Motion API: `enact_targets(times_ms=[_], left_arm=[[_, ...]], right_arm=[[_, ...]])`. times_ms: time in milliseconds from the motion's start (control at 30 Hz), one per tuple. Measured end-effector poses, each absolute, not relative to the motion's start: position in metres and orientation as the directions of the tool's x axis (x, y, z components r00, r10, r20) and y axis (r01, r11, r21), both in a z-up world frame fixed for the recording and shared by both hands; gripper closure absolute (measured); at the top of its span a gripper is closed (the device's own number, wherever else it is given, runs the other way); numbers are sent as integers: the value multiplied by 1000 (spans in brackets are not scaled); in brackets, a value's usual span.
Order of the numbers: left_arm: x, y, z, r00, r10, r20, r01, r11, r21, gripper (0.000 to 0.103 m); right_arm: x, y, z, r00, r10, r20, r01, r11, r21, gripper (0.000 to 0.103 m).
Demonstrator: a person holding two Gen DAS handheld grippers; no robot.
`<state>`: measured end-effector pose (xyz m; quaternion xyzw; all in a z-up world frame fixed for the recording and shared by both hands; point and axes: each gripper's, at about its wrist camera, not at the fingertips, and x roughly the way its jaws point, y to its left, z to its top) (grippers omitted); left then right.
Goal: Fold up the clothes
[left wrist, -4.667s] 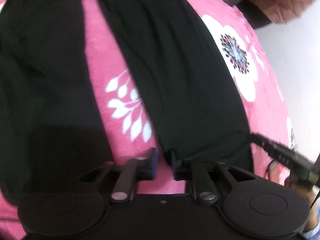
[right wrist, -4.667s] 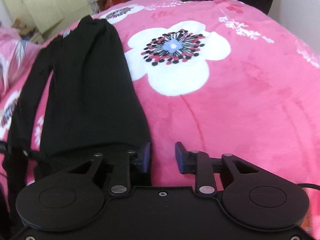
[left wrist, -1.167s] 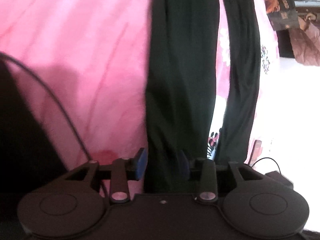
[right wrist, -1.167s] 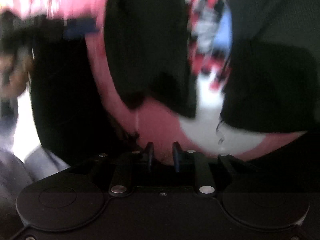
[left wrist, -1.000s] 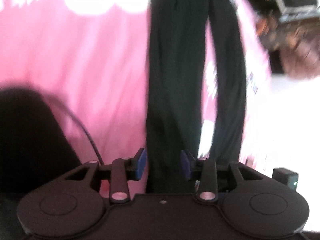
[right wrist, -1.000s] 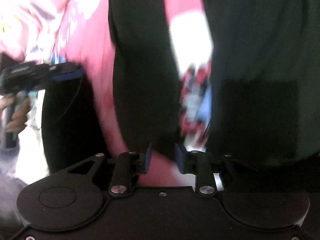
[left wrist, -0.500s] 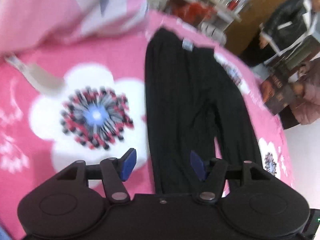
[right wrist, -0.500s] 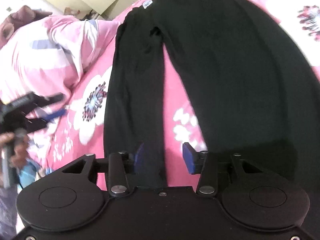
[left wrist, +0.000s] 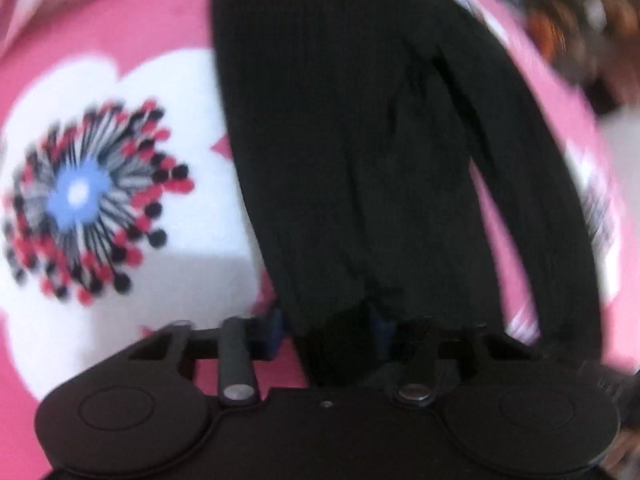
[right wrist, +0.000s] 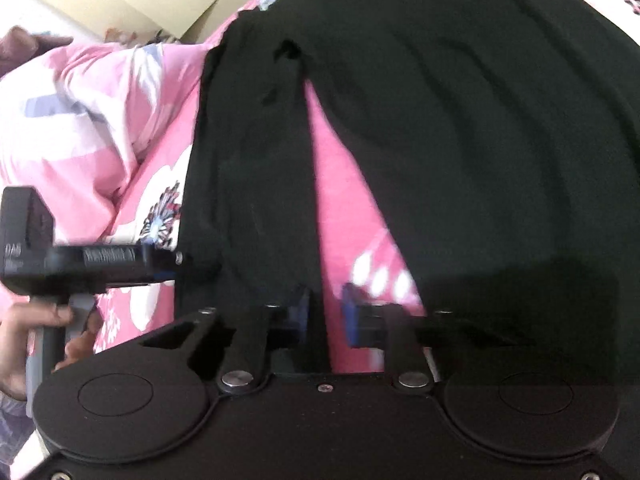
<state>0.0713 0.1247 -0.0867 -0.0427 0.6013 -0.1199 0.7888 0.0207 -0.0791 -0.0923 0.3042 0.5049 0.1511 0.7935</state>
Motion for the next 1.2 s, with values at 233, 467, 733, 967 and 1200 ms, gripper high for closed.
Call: enact_targets(times_ms=[233,467,733,967,1200], left_arm=[[54,150,-87,236,-262,-936,42,965,-259,61],[30,176,-68,273,-267,-924,-35,957,-287,56],[38,167,-51,354,-286,-890,-7,951,-308,55],[48,162,-86,271,-322,-907,-24,940,-341,55],[27,201,-82,235,-365,-901,-57,920,-387,54]], right_arm=[[0,-98,-85,433,515,-740,82,795,601,103],[-13,-110,-75,429,486,-762,141,797,587,98],[1,-76,-56,456,527,-717,39,793,608,83],[10,-48,-79,429,571,-700,11,772,636,80],[-17,-90,-83,352,610,-710,106,728,678,83]])
